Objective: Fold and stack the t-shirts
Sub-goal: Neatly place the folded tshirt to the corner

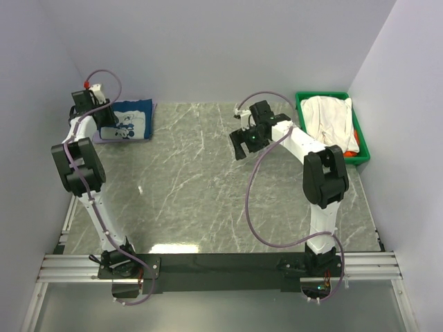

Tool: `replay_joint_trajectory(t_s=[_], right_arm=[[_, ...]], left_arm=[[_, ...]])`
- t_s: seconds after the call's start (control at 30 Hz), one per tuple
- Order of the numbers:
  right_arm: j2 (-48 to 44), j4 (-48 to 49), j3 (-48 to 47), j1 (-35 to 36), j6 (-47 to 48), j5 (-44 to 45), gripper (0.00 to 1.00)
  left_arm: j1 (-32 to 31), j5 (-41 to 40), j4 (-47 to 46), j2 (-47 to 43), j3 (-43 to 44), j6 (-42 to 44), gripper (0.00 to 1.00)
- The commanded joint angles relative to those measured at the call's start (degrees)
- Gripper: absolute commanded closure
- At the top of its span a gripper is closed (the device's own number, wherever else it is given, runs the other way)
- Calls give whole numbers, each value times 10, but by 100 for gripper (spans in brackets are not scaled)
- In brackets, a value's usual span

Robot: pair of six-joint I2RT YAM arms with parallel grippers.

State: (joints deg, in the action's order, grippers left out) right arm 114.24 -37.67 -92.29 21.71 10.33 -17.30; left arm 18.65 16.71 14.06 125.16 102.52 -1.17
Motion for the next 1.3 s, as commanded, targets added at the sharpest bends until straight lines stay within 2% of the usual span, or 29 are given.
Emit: replay_joint_trajectory(t_s=[0.0, 0.1, 0.17, 0.27, 0.3, 0.37, 0.4, 0.5, 0.57, 0.63, 0.67, 0.73, 0.93, 1.1, 1.17, 1.27], right_arm=[[-45, -10, 4, -12, -10, -6, 4], [-66, -20, 14, -22, -7, 0, 4], [-81, -20, 26, -27, 0, 7, 4], [-115, -4, 46, -33, 4, 31, 3], [-134, 8, 51, -33, 3, 43, 2], [-152, 15, 58, -34, 5, 71, 1], [-169, 16, 59, -33, 7, 79, 1], [-207, 16, 68, -35, 15, 109, 1], [-231, 15, 75, -35, 19, 128, 1], [-265, 10, 85, -37, 20, 141, 0], [-277, 11, 92, -38, 22, 148, 0], [-314, 8, 113, -42, 23, 168, 0], [-392, -25, 195, -91, 17, 124, 0], [-451, -43, 248, -111, 17, 107, 0], [-469, -43, 277, -113, 19, 108, 0], [-504, -31, 302, -118, 10, 138, 0]], left_arm=[[16, -49, 32, 12, 8, -19, 61], [31, -56, 47, 16, 15, -23, 60], [38, -28, 42, 2, 7, -23, 57], [36, 9, 1, -61, -38, -3, 43], [32, 24, -11, -99, -56, 0, 33], [27, 32, -8, -130, -61, 3, 20], [24, 35, 1, -155, -50, 6, 1], [5, 84, 102, -184, 1, 48, 0], [-28, 67, 163, -205, 10, 70, 1], [-80, 53, 203, -238, 4, 132, 1], [-98, 24, 213, -253, -10, 143, 1], [-148, -19, 188, -305, -77, 116, 1], [-244, -21, 156, -417, -245, 88, 1], [-314, -69, 127, -482, -381, 101, 0], [-339, -76, 113, -497, -406, 95, 1], [-347, -99, 88, -526, -419, 22, 0]])
